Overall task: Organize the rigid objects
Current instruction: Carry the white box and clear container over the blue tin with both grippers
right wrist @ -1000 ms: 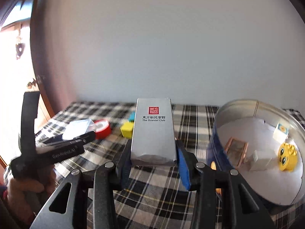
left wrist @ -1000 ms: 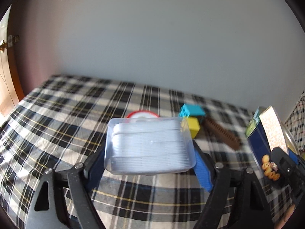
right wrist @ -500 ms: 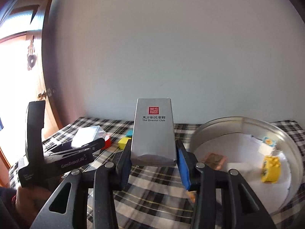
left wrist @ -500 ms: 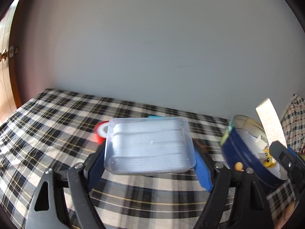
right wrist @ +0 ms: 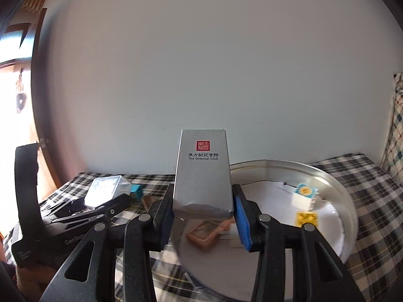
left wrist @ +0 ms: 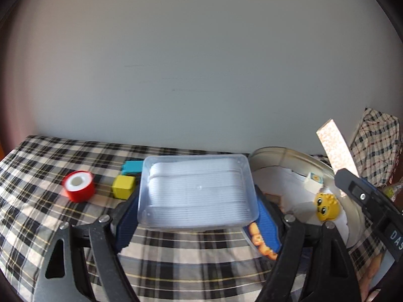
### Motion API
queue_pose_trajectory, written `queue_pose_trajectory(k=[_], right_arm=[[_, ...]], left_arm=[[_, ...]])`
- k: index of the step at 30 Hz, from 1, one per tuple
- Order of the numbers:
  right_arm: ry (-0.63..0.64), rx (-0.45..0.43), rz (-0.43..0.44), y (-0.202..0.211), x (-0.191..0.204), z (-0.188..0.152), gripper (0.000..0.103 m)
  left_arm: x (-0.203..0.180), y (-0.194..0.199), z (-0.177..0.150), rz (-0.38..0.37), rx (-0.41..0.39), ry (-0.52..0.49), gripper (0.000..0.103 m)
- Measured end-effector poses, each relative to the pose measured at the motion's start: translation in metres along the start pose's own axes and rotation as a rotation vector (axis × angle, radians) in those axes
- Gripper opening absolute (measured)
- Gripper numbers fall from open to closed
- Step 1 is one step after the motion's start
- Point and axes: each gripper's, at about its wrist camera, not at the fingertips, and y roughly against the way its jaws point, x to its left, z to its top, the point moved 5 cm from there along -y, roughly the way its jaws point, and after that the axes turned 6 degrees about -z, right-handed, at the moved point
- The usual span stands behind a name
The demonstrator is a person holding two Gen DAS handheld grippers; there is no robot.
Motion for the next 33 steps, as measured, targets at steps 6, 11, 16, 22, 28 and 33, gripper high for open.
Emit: queue_pose_trajectory(k=[6, 11, 16, 22, 28, 33], right_arm=[[0.001, -0.007, -0.044, 0.002, -0.019, 0.004, 0.045], [-0.012, -0.011, -0.083, 0.002, -0.039, 0.006, 0.045], [-0.019, -0.01, -0.123, 0.002, -0.054, 0.007, 0.045], [-0.027, -0.009, -0.162, 0.007, -0.067, 0.011, 0.045], [-0.025, -0.007, -0.184, 0.008, -0.074, 0.013, 0.045], [-0.004, 0.009, -0.224, 0.007, -0.075, 0.014, 0.045]], left_arm=[[-0.024, -0.009, 0.0, -0.015, 0.005, -0.041, 0.081], [-0.037, -0.016, 0.002, -0.026, 0.008, -0.056, 0.081], [-0.052, -0.023, 0.006, -0.047, 0.005, -0.068, 0.081], [-0.075, -0.033, 0.008, -0.071, 0.011, -0.093, 0.081], [-0.092, -0.042, 0.008, -0.083, 0.02, -0.119, 0.081], [-0.098, -0.048, 0.006, -0.083, 0.033, -0.136, 0.081]])
